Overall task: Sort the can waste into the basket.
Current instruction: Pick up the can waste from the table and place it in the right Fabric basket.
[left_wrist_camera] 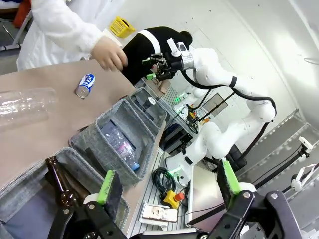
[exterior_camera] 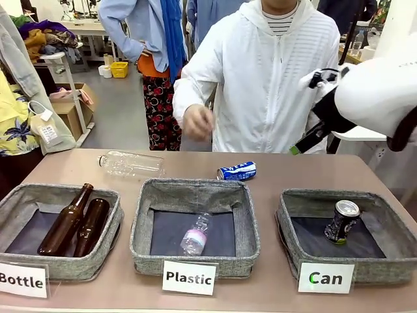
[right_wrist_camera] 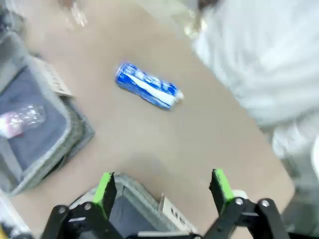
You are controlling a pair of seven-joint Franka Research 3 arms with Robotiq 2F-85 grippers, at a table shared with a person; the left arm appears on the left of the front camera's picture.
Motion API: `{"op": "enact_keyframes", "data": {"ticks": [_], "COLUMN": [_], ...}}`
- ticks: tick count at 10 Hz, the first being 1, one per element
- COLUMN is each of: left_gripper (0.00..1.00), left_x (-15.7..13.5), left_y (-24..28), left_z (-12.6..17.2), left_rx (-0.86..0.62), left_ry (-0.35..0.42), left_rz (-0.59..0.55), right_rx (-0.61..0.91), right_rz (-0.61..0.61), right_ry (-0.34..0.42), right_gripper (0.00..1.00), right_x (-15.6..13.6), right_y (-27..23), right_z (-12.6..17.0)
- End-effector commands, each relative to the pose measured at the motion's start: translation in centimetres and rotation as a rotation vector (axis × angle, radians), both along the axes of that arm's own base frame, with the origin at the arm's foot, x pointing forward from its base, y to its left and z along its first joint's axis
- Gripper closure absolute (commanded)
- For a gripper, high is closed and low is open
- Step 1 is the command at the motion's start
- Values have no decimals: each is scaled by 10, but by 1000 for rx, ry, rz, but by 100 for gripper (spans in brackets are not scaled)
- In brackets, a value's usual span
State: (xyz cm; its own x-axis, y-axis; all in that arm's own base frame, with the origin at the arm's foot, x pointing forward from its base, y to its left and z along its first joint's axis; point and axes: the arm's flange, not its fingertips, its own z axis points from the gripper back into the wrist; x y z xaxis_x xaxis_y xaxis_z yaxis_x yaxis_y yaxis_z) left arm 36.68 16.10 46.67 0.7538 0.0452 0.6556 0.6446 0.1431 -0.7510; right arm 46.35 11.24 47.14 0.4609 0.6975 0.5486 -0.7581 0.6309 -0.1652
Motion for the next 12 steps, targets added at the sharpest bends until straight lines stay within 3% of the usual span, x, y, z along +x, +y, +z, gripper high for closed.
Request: {"op": "enact_keyframes", "data": {"ticks": [1,2,5,7,9,12], "left_gripper": [0,0,0,0,0,0], "left_x": [-1,-1,-1,-1,-1,-1], "left_y": [-1,-1,-1,-1,-1,-1], "left_z": [4,4,4,4,4,4], "left_rx": [-6,-6,-6,-6,-6,-6], "left_ry": [7,7,7,7,7,7], "left_rz": [9,9,9,9,9,9], "right_rx": [-105,-141,-33,-20,-96,-262], "right_rz": [440,473,429,406,496,599], "right_ry": [19,64,-7,-39,-37,0], "right_gripper": [0,0,0,0,0,0], "right_x": [30,36,4,-3,21,83], "right_y": [5,13,-36,-55,-29,30], "right_z": [-7,-11,-5,-12,-15,-25]}}
